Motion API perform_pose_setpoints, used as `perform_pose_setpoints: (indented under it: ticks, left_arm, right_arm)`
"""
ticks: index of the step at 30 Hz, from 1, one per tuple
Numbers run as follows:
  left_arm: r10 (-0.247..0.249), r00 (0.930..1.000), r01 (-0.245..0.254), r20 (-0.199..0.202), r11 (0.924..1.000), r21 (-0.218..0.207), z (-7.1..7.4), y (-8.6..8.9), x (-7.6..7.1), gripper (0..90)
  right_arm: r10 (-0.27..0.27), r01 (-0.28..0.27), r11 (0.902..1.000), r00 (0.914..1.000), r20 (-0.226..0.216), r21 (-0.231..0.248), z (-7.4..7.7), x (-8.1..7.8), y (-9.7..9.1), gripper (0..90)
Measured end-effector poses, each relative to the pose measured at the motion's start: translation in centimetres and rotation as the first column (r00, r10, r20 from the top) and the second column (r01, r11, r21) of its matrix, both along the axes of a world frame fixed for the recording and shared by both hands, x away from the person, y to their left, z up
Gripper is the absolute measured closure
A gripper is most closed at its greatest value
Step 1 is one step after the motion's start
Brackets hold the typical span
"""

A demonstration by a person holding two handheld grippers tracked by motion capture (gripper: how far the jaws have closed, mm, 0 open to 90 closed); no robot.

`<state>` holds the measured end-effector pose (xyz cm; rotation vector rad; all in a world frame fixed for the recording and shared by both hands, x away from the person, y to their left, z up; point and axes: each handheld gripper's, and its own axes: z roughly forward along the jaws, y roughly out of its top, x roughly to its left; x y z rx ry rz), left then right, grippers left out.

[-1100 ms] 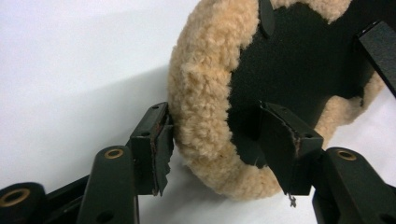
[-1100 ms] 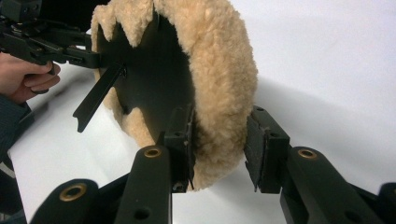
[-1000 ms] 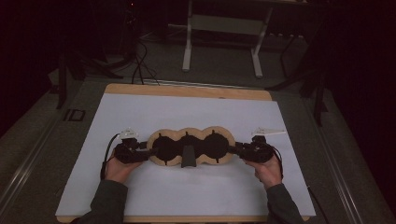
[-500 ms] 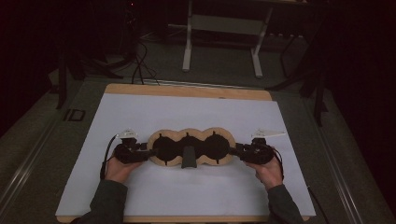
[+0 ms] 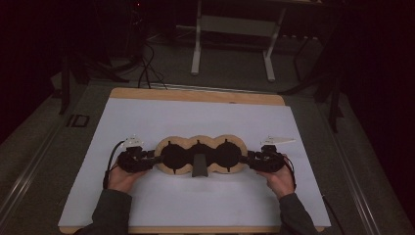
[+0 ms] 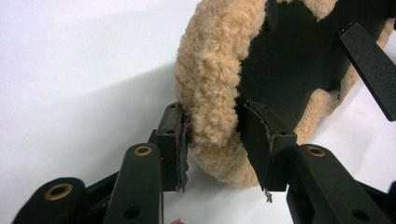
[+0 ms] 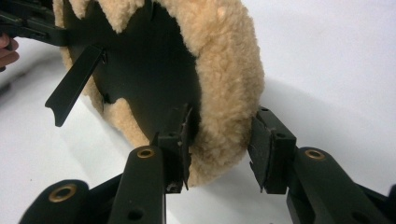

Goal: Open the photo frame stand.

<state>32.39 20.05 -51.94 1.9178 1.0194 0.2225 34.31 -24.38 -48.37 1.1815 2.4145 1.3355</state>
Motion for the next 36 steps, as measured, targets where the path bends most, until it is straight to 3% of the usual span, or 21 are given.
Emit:
perform_pose_setpoints:
  ticks: [12,14,15,16,25,33,36]
  left_arm:
    - [-0.002,0.9992,0.001,0.040,0.9996,0.030,0.5,-0.2,-0.4,64.4]
    - [0.005,0.9988,-0.006,0.048,0.9995,0.032,0.6,-0.2,-0.4,67.0]
    - [0.039,0.9973,-0.040,0.062,0.9990,0.022,0.8,0.0,-0.4,67.0]
    - [0.041,0.9971,-0.043,0.064,0.9988,0.025,0.8,0.0,-0.4,71.0]
    - [0.064,0.9949,-0.067,0.077,0.9970,0.038,0.9,-0.2,-0.5,71.7]
    - [0.114,0.9835,-0.125,0.140,0.9898,0.069,0.9,-0.4,-0.5,72.4]
    - [0.130,0.9821,-0.138,0.136,0.9890,0.052,0.8,-0.4,-0.4,72.8]
  right_arm:
    - [-0.021,0.021,0.9997,0.9997,0.008,-0.009,-0.5,0.4,0.2,57.7]
    - [-0.020,0.020,0.9997,0.9998,0.007,-0.012,-0.6,0.5,0.2,57.4]
    - [-0.024,0.024,0.9996,0.9997,0.006,-0.013,-0.7,0.6,0.2,57.2]
    - [-0.027,0.027,0.9996,0.9996,0.002,-0.005,-1.0,0.7,0.2,57.5]
    - [-0.033,0.034,0.9992,0.9990,0.032,-0.019,-1.1,0.8,0.5,57.3]
    - [-0.047,0.049,0.9983,0.9975,0.053,-0.032,-1.1,1.2,1.1,57.4]
    - [-0.058,0.061,0.9973,0.9961,0.067,-0.041,-1.2,1.6,1.5,56.2]
